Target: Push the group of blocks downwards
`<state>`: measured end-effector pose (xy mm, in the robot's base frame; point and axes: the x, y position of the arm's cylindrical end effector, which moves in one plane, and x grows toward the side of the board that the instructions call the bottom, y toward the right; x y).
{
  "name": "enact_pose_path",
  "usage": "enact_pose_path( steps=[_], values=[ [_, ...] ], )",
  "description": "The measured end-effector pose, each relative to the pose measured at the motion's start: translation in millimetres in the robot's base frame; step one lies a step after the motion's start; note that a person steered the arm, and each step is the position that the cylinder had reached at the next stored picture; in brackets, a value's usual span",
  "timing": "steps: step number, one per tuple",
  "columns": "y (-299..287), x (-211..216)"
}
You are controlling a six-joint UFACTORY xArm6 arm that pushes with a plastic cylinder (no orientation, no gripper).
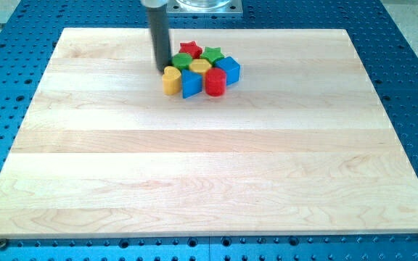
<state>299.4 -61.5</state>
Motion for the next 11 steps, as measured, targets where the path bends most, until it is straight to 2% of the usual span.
enact_pose_path(
  steps=[2, 3, 4, 5, 6, 7, 9, 11],
  values=[
    [1, -3],
    [-35, -17],
    [-7, -69],
    [42, -61],
    [42, -17],
    [42, -40],
    [71, -32],
    [75, -25]
  ],
)
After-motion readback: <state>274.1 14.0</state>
